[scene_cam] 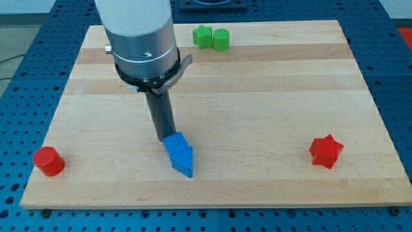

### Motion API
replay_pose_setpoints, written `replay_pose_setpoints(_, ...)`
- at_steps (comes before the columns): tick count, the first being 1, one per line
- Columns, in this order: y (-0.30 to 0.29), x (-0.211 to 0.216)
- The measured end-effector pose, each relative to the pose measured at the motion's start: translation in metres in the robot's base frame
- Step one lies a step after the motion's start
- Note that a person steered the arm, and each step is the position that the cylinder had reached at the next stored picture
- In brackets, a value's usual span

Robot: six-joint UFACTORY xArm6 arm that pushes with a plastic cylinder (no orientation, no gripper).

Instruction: Pull the red star into the red circle

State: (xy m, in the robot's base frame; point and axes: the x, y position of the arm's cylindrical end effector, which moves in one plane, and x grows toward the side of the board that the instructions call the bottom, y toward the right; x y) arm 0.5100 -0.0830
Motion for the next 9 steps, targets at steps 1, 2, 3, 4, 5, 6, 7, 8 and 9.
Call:
replay_pose_setpoints(1,0.0,-0.013)
replay_pose_setpoints(2,0.049,-0.024)
replay_pose_setpoints(3,0.147,-0.029)
replay_pose_setpoints(4,0.253,-0.027)
replay_pose_setpoints(5,0.309,0.007)
replay_pose_setpoints(6,0.316,0.051)
replay_pose_setpoints(7,0.302,0.054)
replay_pose_setpoints(8,0.253,0.049)
replay_pose_setpoints(9,0.246,0.023)
